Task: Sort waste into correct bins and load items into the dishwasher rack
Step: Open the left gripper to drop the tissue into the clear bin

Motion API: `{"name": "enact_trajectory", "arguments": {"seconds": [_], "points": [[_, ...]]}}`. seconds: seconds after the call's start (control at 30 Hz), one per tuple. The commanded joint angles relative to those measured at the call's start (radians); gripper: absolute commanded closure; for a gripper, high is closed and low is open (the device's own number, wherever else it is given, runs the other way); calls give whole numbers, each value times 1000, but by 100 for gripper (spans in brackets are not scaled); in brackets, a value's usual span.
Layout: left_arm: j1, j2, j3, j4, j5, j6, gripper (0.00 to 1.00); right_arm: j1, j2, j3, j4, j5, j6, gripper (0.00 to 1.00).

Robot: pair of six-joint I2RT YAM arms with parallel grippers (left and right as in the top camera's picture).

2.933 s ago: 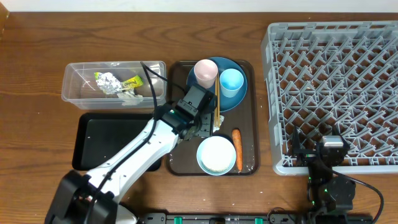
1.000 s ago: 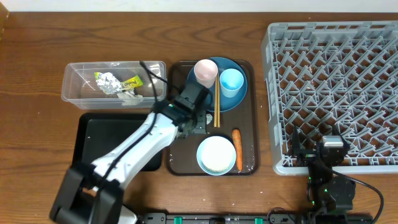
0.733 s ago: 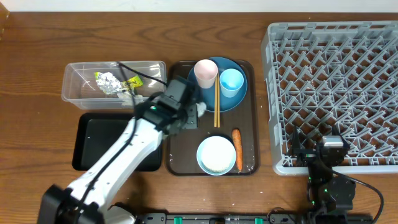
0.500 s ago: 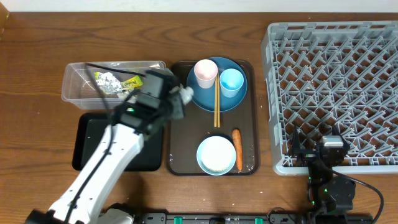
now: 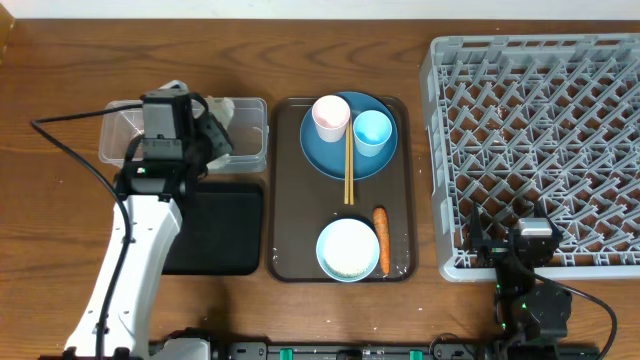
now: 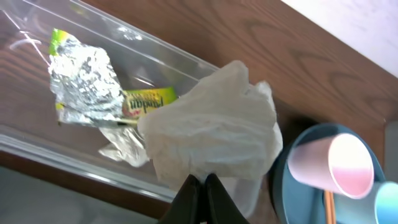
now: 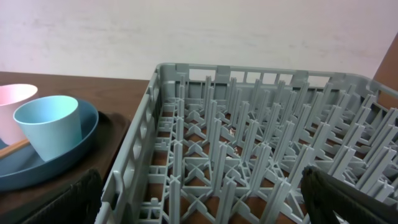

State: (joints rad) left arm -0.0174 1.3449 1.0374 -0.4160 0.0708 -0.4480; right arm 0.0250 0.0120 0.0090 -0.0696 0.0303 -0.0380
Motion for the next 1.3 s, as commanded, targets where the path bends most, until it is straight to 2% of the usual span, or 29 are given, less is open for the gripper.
{"name": "enact_trajectory", "arguments": {"seconds": [0.0, 0.57, 0.87, 1.27], "points": [[18, 31, -3, 16, -12, 4, 93, 12, -5, -4, -1, 6, -4, 1], [23, 186, -3, 99, -13, 29, 93, 12, -5, -4, -1, 6, -5, 1], [23, 189, -3, 108, -64, 67, 87, 12, -5, -4, -1, 6, -4, 1], [23, 189, -3, 127, -64, 68, 87, 12, -5, -4, -1, 6, -4, 1]]}}
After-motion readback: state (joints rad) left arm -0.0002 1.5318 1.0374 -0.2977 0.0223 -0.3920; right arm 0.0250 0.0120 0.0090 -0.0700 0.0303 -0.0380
